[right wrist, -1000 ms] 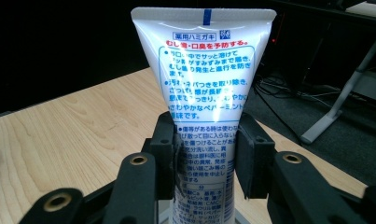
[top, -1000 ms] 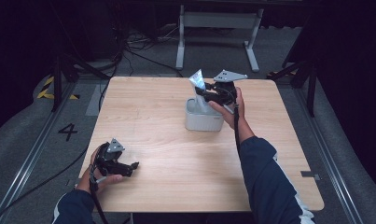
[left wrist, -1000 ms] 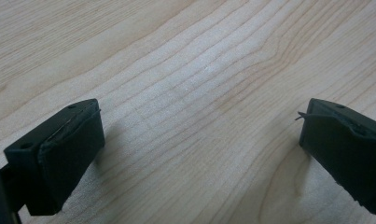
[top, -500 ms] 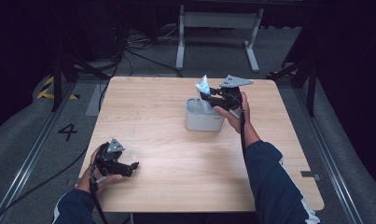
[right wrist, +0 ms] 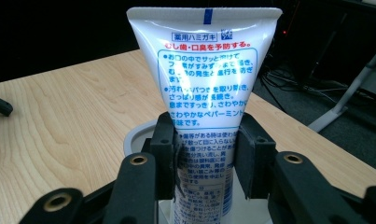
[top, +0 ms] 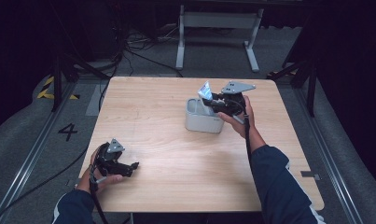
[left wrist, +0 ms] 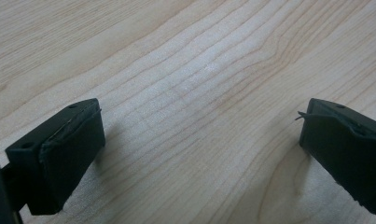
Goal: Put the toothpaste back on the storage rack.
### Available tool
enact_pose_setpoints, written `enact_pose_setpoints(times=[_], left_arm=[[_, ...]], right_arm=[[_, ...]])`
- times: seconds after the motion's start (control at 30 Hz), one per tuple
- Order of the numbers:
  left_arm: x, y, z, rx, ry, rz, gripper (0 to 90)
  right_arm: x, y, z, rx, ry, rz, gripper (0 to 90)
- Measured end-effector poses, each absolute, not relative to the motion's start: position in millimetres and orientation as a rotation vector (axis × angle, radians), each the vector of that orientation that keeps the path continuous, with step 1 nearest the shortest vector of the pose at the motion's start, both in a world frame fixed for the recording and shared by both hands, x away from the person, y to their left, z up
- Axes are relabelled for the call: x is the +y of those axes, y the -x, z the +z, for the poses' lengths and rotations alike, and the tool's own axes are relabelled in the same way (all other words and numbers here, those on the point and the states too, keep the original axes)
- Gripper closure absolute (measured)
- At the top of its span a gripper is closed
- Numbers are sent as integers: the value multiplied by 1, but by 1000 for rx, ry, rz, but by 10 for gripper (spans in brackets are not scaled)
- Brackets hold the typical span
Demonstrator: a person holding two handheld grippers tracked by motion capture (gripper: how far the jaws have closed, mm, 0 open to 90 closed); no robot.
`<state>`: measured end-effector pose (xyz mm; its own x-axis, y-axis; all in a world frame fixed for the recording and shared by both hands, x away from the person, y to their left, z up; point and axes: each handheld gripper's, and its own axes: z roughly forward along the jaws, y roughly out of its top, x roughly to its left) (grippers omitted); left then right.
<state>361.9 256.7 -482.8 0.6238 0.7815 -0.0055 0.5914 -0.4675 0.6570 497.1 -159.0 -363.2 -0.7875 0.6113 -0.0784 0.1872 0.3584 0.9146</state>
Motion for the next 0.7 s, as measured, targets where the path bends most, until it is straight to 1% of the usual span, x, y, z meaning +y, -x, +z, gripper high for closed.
enact_pose_setpoints(times=[0.7], left_arm=[[257, -362, -483, 1057, -2228, 398, 5]], right_arm=[[-166, -498, -372, 2329, -687, 1314, 637]])
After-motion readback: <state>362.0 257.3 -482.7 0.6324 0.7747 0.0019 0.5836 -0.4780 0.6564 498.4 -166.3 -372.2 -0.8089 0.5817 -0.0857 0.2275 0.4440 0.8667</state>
